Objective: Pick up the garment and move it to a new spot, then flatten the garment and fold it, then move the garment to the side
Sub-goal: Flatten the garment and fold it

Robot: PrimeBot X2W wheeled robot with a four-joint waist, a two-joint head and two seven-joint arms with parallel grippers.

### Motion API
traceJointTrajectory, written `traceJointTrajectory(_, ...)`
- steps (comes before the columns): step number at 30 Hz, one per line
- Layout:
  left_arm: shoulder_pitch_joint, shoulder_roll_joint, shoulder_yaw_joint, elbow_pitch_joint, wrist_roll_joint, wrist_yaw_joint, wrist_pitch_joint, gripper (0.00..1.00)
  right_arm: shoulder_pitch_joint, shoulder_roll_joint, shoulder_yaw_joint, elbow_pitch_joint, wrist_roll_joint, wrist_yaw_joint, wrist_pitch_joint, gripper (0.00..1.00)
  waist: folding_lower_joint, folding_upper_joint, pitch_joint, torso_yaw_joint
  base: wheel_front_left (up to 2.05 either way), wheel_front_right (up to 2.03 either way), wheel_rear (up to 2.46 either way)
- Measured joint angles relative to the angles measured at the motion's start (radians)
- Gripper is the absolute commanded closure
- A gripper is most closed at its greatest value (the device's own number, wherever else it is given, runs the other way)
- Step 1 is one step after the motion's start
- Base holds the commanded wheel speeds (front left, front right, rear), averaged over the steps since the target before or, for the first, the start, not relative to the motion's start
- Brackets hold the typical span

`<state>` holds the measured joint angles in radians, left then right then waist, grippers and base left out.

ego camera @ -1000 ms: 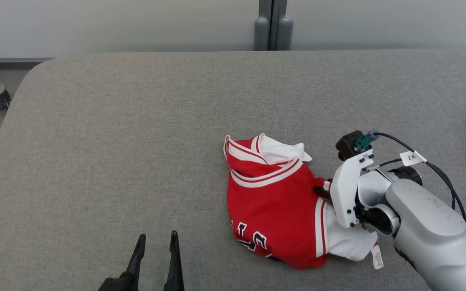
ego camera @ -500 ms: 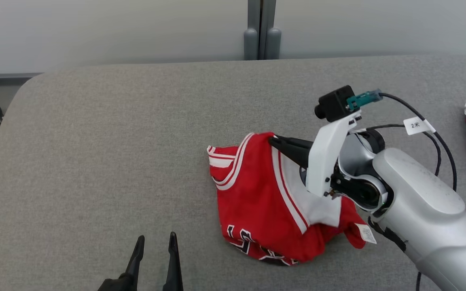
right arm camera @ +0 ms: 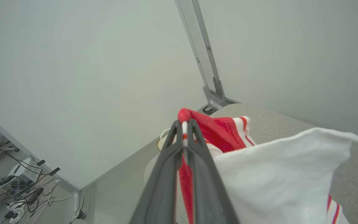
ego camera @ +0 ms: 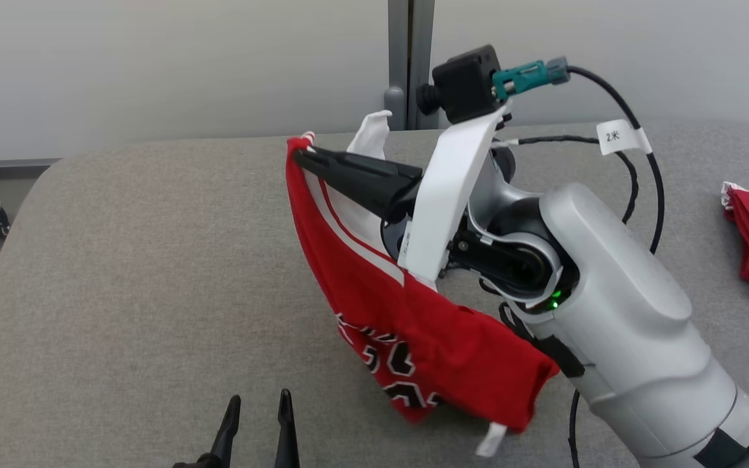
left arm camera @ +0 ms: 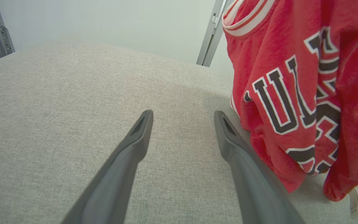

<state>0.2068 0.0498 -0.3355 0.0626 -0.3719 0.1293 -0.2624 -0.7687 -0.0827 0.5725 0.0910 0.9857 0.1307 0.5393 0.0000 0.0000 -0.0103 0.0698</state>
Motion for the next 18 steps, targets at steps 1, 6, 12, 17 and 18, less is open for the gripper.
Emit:
traceJointTrajectory(1,0.001,0.0,-0.003,-0.001,-0.003,0.002,0.0,0.0,-0.009,0.012,-0.016,-0.001,-0.011,0.0,0.007,1.0,0.0,0.0,-0.004,0.003,0.0,0.0,0.0)
traceJointTrajectory(6,0.003,0.0,-0.017,-0.003,-0.017,0.007,0.0,0.0,-0.056,0.03,-0.092,0.018,-0.014,0.0,-0.006,1.0,0.0,0.0,-0.015,0.024,0.0,0.0,0.0)
traceJointTrajectory(12,0.003,-0.001,-0.024,-0.005,-0.031,0.013,0.0,0.0,-0.145,0.032,-0.114,0.191,0.051,0.0,-0.123,1.0,0.0,0.0,-0.027,0.048,0.0,0.0,0.0)
traceJointTrajectory(17,0.003,-0.001,-0.016,-0.008,-0.031,0.015,0.0,0.0,-0.156,0.034,-0.176,0.401,0.002,0.0,-0.191,1.0,0.0,0.0,-0.028,0.063,0.0,0.0,0.0)
traceJointTrajectory(18,0.003,-0.001,-0.014,-0.009,-0.031,0.015,0.0,0.0,-0.152,0.034,-0.202,0.448,-0.012,0.0,-0.205,1.0,0.0,0.0,-0.027,0.065,0.0,0.0,0.0)
